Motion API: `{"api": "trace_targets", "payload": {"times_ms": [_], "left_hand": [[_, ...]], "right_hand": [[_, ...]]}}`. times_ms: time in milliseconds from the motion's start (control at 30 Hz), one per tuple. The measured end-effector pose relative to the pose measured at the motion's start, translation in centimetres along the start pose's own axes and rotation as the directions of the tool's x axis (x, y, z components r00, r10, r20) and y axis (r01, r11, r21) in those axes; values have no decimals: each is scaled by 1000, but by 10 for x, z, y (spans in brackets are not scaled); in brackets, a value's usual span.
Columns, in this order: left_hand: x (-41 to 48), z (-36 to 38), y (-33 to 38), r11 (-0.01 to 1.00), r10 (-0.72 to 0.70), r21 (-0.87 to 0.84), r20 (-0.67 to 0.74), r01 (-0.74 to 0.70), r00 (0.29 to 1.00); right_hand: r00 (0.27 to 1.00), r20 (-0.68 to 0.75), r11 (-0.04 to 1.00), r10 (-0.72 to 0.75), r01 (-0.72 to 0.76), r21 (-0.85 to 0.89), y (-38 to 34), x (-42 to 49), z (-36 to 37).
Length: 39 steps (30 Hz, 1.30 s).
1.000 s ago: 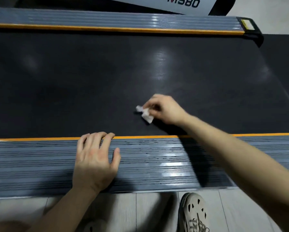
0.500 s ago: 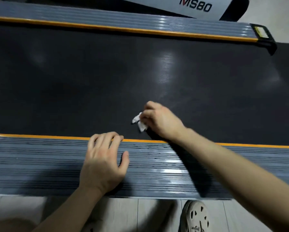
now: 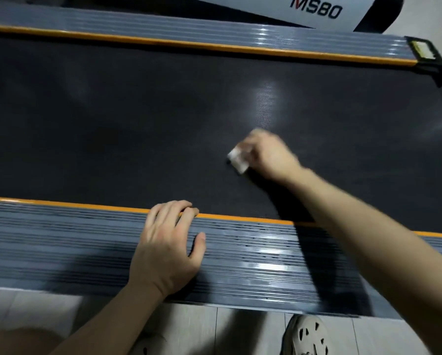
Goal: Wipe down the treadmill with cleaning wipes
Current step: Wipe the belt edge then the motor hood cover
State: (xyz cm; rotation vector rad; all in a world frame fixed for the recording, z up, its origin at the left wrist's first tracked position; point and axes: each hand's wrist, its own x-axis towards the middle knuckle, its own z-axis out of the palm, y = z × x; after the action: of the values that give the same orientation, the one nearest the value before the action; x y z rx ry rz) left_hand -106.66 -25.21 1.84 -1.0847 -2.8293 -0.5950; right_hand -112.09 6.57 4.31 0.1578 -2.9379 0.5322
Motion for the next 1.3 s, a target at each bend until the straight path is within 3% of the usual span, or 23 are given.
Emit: {"api": "trace_targets", "payload": {"times_ms": [33,67,100,133,167,233,267,333,367,433,500,533,567,633,700,767,833,900,1000,1033,1100,1233,1300], "left_hand": [[-1,0,0,1000,-3,11,4,3,1000],[-1,-1,0,1000,-5,20,8,5,1000],[-2,-1,1,1000,-7,25,13,7,1000],[-1,-1,0,1000,-6,30,17,6,1000],[-1,-1,0,999,-4,35,22,3,1000],[-1,-2,0,999,2,41,26,-3,1000],[-1,-3,0,999,3,44,22,-4,1000],[-1,-3,0,999,8,43,18,-9,1000],[-1,-4,0,999,7,39,19,-8,1000],[0,-4,0,999,1,40,24,-2,1000],[0,-3,-1,999,-7,50,40,5,999],[0,-3,-3,999,-16,52,55,13,998],[1,-3,-4,998,-28,52,73,24,997],[1,-4,-7,997,-48,59,111,42,993],[1,-4,-7,996,-59,69,139,50,989],[1,-5,-6,995,-67,76,145,56,987],[1,-5,-5,995,-69,81,142,58,987],[1,-6,-4,994,-75,84,139,63,987],[1,-4,-5,994,-71,92,137,59,988],[1,-4,-5,994,-72,94,141,59,987],[2,-3,-6,993,-81,101,151,66,985],[1,-3,-5,991,-96,105,147,81,984],[1,-2,-6,992,-97,98,151,83,984]], "right_hand": [[973,-103,974,205,-213,-79,31,14,-8],[886,-181,891,426,-446,-87,55,22,-17],[782,-228,797,580,-603,-42,65,25,-19],[755,-235,777,612,-630,-3,59,24,-14],[822,-182,837,540,-546,20,40,24,-4],[991,3,984,135,-134,116,-20,10,16],[993,108,983,-48,28,180,-43,0,25],[974,145,969,-172,141,203,-45,-11,28],[992,80,985,-97,85,150,-22,-10,21],[968,-105,969,229,-237,-74,43,-12,0],[778,-270,782,568,-612,-118,97,-34,-27],[690,-297,706,659,-705,-72,106,-44,-34],[663,-295,680,688,-731,-55,98,-50,-36],[790,-191,796,582,-602,-66,51,-53,-24],[949,19,946,315,-315,80,-16,-53,-5],[987,151,974,53,-84,211,-57,-58,10],[992,71,967,104,-117,226,-34,-64,2],[913,-117,919,392,-383,92,38,-76,-19],[562,-344,605,752,-796,20,136,-114,-54],[511,-356,554,783,-832,24,145,-122,-55],[593,-313,617,742,-787,-29,119,-116,-45],[932,11,922,363,-361,143,-6,-74,-2],[977,135,957,164,-191,220,-46,-66,9]]}}
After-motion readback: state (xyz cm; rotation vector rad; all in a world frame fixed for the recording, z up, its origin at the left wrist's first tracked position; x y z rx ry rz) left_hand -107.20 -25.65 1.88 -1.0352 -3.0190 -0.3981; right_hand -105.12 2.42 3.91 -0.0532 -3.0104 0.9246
